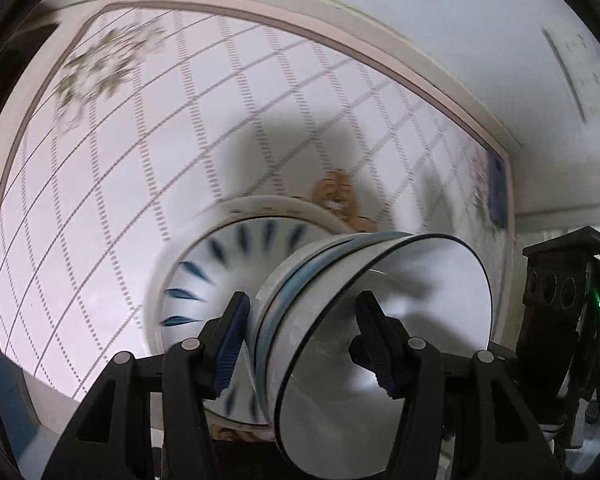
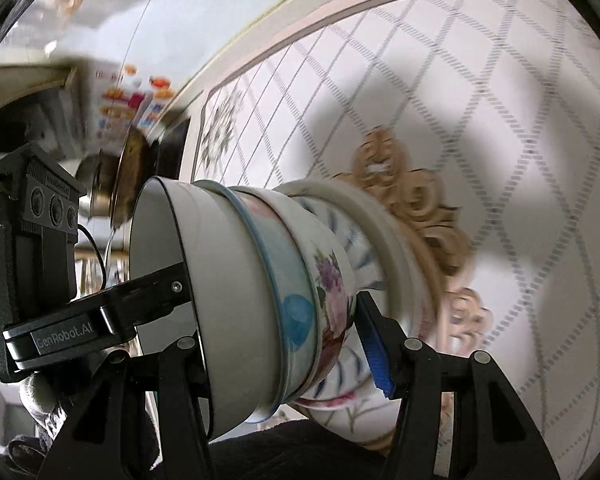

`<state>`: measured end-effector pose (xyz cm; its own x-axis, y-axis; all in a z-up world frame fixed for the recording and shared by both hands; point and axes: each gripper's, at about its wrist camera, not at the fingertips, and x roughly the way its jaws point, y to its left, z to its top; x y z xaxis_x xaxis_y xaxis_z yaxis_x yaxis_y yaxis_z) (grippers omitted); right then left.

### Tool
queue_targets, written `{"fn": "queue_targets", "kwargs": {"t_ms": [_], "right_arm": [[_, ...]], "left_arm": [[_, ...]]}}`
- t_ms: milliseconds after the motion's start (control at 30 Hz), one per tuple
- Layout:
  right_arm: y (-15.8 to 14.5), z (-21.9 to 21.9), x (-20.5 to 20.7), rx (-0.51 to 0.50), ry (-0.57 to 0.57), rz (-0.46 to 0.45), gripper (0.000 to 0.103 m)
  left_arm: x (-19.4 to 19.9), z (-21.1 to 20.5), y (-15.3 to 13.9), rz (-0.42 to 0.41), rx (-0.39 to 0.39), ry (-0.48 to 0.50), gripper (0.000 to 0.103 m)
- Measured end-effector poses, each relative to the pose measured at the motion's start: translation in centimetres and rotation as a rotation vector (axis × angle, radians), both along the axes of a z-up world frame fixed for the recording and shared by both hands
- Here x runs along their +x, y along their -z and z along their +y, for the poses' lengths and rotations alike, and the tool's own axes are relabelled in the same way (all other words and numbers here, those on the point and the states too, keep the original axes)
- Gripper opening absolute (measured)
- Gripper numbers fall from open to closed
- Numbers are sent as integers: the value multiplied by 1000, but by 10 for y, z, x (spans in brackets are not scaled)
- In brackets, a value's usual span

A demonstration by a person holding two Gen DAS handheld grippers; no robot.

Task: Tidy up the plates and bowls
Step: 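Lift the bowl stack with both grippers and carry it over the plate stack, then lower the bowl stack onto the plates and open both grippers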

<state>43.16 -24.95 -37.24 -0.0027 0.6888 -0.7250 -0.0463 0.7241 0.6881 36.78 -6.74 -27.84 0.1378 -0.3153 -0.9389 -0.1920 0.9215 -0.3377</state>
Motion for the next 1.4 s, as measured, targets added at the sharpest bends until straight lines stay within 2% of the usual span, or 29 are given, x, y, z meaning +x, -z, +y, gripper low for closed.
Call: {"fn": "queue_targets", "kwargs": {"t_ms": [167,333,467,1400], "right_arm": [[15,32,5,-8,-83,14,58],[30,47,7,-24,-112,34,59],[39,53,6,-39,-117,35,59],[29,49,3,-64,-77,41,58]], "left_arm": [[-6,13,16,14,5,-53,53],[-9,19,29,31,-1,-72,53],[-8,14,33,31,24,-64,53],[-6,14,18,-8,62,-15,52]]}}
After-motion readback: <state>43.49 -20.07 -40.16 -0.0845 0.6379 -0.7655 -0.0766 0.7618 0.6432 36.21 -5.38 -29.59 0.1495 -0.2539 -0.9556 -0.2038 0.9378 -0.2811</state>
